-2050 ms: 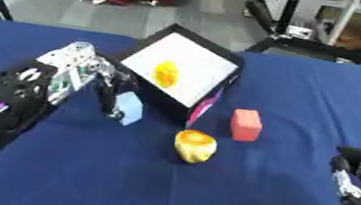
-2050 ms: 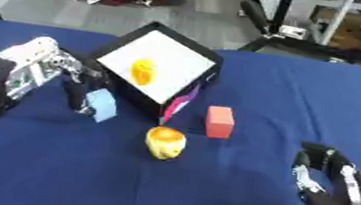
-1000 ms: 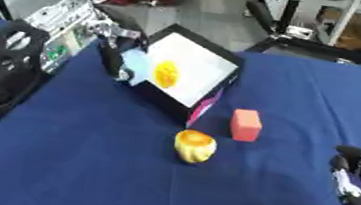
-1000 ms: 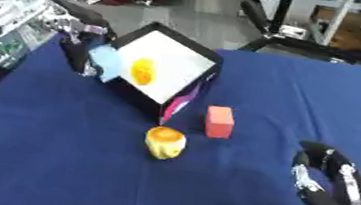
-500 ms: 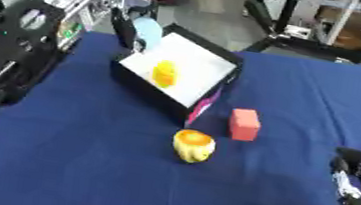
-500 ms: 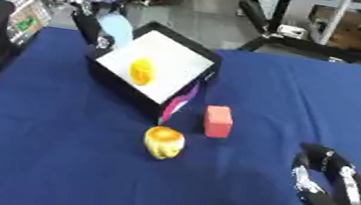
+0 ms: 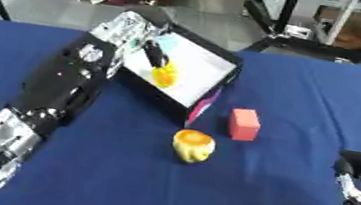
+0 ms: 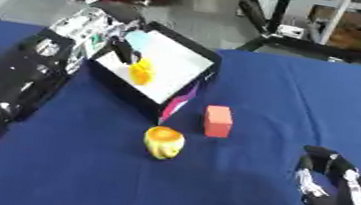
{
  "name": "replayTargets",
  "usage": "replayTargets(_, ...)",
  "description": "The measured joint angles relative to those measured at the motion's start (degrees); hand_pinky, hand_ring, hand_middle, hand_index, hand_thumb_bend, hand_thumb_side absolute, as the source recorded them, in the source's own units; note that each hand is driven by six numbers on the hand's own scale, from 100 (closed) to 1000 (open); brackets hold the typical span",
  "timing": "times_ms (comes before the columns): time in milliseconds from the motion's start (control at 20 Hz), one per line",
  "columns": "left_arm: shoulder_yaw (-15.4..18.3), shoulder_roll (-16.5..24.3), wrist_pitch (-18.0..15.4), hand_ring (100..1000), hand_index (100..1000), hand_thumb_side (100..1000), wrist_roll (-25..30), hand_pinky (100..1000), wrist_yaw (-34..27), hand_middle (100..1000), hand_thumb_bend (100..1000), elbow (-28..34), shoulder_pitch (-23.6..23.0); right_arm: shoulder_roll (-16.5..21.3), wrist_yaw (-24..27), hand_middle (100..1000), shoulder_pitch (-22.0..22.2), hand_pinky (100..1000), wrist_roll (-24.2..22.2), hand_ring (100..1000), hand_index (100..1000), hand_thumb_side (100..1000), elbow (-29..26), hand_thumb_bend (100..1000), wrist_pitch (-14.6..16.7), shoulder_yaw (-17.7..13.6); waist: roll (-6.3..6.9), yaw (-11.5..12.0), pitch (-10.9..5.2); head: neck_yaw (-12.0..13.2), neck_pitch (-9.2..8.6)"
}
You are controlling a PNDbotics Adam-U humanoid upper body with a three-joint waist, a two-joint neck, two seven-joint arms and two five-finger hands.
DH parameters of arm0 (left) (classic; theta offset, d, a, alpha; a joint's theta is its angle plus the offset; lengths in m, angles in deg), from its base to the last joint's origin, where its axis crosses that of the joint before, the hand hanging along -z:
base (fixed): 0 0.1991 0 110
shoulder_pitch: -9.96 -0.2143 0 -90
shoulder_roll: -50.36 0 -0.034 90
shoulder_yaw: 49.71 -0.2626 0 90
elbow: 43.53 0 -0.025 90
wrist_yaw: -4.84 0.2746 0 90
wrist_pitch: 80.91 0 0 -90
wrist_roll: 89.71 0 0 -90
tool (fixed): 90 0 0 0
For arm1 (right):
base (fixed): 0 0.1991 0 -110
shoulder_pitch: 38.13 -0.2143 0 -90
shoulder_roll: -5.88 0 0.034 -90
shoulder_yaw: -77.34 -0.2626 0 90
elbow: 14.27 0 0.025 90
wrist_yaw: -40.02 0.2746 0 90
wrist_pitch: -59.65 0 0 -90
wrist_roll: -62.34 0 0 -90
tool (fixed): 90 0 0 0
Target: Pick up objects on the table and place them in the box.
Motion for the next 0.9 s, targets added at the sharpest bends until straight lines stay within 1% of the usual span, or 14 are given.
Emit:
replayTargets(100,0.44,-0.37,1.02,769,910,562,-3.92,825,-0.34,770,828,-0.86,-0.1,-0.01,0.01,573,0.0,727,-0.01,647,729,436,0.0,100,0.0,0.01,0.0,0.02,0.0,0.06,0.0)
replayTargets(150,0.66,-0.39,1.51,772,911,568,-5.63,827,-1.01,772,836,-0.89,-0.24,-0.01,0.01,573,0.0,727,-0.01,647,729,436,0.01,100,0.0,0.01,0.0,0.05,0.0,0.06,0.0)
replayTargets(200,0.77,-0.39,1.99,775,912,595,-7.14,831,-1.94,780,870,-0.83,-0.32,-0.01,0.01,573,0.0,727,-0.01,647,729,435,0.01,100,0.0,0.01,0.0,0.12,0.0,0.06,0.0)
replayTargets(350,0.85,0.22,3.22,768,905,604,-10.81,830,-6.02,768,891,0.77,-0.88,-0.01,0.01,573,0.0,727,-0.01,647,729,434,0.01,100,0.0,0.0,0.0,0.44,0.0,0.03,0.0)
replayTargets(450,0.85,1.67,3.84,744,890,583,-12.8,823,-10.23,736,890,4.01,-1.73,-0.01,0.01,573,-0.01,728,0.01,648,730,426,0.01,100,0.01,-0.04,0.0,0.69,0.0,-0.12,0.0)
replayTargets(550,0.83,4.13,4.42,726,879,578,-14.73,819,-16.29,711,892,9.49,-3.45,0.07,0.0,573,-0.21,730,0.08,648,731,426,0.0,100,0.07,-0.15,0.0,1.06,0.0,-0.2,0.0)
replayTargets(650,0.8,7.39,5.1,701,868,576,-16.61,811,-23.59,685,897,16.45,-6.07,0.9,-0.02,574,-0.99,733,0.13,649,734,428,-0.06,100,0.22,-0.1,0.0,1.46,0.0,-0.24,0.0)
replayTargets(750,0.94,10.8,6.0,676,855,578,-18.71,797,-31.55,654,900,24.27,-9.65,2.89,-0.01,576,-2.36,737,-0.08,651,737,427,-0.39,100,0.56,0.31,-0.02,1.87,0.0,-0.37,0.0)
replayTargets(900,2.1,14.81,7.25,648,844,578,-22.49,783,-42.8,623,901,35.51,-16.4,7.22,0.48,580,-5.44,746,-1.04,657,748,410,-0.98,100,1.39,1.76,-0.18,2.63,0.0,-0.7,0.0)
